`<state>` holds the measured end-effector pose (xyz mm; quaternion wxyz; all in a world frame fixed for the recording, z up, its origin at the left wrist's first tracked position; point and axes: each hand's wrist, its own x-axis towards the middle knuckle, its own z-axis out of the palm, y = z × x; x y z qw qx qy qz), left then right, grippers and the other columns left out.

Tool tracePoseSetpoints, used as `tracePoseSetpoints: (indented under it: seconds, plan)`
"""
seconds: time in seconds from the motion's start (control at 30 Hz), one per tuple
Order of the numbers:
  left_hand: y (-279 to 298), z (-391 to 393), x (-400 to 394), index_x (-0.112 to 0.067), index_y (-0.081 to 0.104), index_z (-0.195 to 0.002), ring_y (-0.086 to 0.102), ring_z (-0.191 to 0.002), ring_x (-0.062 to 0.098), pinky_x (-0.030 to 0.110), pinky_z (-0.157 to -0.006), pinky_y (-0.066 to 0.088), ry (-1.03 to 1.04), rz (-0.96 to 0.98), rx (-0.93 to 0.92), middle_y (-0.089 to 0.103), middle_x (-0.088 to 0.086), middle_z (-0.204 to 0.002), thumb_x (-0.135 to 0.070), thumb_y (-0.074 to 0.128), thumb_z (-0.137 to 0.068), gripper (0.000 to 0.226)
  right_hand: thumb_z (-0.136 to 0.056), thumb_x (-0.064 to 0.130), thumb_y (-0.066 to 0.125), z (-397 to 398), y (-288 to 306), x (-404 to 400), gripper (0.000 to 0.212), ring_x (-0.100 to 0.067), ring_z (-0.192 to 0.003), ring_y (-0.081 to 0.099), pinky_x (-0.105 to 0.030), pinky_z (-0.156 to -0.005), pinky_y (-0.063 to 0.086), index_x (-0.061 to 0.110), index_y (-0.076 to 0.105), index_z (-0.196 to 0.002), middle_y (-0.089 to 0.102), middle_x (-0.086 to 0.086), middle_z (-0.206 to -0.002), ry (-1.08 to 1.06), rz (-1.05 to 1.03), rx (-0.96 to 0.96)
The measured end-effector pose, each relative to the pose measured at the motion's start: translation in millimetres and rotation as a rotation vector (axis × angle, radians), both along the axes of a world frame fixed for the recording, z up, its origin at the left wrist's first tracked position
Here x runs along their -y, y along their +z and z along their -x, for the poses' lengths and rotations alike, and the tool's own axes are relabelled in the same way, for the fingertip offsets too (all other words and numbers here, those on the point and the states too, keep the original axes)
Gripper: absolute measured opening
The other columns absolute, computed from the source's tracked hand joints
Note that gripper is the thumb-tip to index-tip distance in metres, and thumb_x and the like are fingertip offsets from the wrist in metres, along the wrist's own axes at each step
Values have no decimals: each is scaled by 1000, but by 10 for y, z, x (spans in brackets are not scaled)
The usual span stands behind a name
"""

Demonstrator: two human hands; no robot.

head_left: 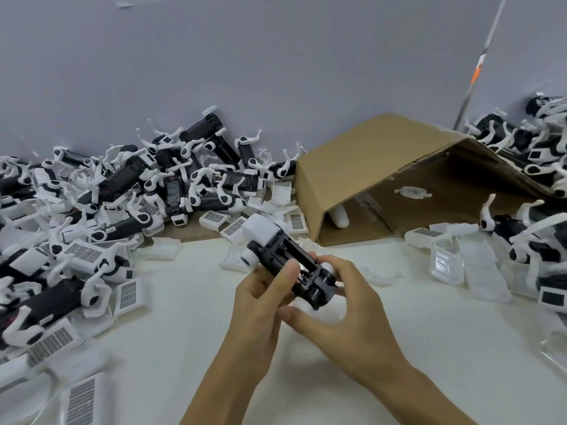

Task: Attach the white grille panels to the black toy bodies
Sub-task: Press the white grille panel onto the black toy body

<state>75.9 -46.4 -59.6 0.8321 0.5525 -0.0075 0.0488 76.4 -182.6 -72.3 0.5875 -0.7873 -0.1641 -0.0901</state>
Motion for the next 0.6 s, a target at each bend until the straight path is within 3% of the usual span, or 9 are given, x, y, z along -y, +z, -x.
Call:
tracePoseSetpoints:
  seconds: [0.13,0.23,0.3,0.37,0.43,0.5,0.6]
  plan:
    - [38,38,-31,-16,79,-106,70,-110,28,46,-102,49,8,-126,11,76,12,-111,-43,79,-68,46,-59,67,78,36,13,-31,54,0,-98,62,-9,-79,45,45,56,-104,65,23,-100,-90,83,75]
    - [81,53,-65,-29,79,-104,72,-106,19,34,-94,53,-8,-281,120,78,2,-107,-39,79,-73,33,-64,55,82,-2,12,51,63,8,-115,54,-7,-90,43,49,53,-120,60,31,-117,-14,78,40]
    - [121,77,-151,-38,77,-105,72,-99,8,22,-84,53,162,-619,306,77,-11,-104,-27,79,-76,31,-68,47,79,11,31,85,88,16,-135,31,-12,-103,34,62,29,-139,34,43,-142,106,143,-14]
    - [117,46,-296,-31,71,-117,67,-102,12,27,-83,52,376,-1087,561,73,-11,-113,-12,78,-73,49,-68,45,73,40,63,57,99,21,-139,19,-8,-101,29,72,12,-140,20,48,-147,150,114,2]
    - [58,2,-382,-14,70,-125,61,-113,19,36,-89,47,472,-1400,750,70,1,-121,-2,79,-66,60,-69,48,76,51,78,34,95,20,-137,28,3,-95,32,72,18,-140,32,44,-146,139,9,23]
    - [20,-7,-361,-9,69,-125,60,-115,21,36,-92,44,461,-1417,769,68,4,-124,1,79,-67,60,-64,58,81,61,83,25,86,18,-128,43,5,-91,36,69,33,-135,47,43,-135,104,-41,20]
    - [-7,-5,-287,-8,66,-128,60,-116,21,34,-93,44,417,-1405,793,68,5,-123,1,77,-67,62,-59,62,80,80,56,32,75,9,-116,58,-8,-87,50,60,48,-127,59,39,-120,38,0,63]
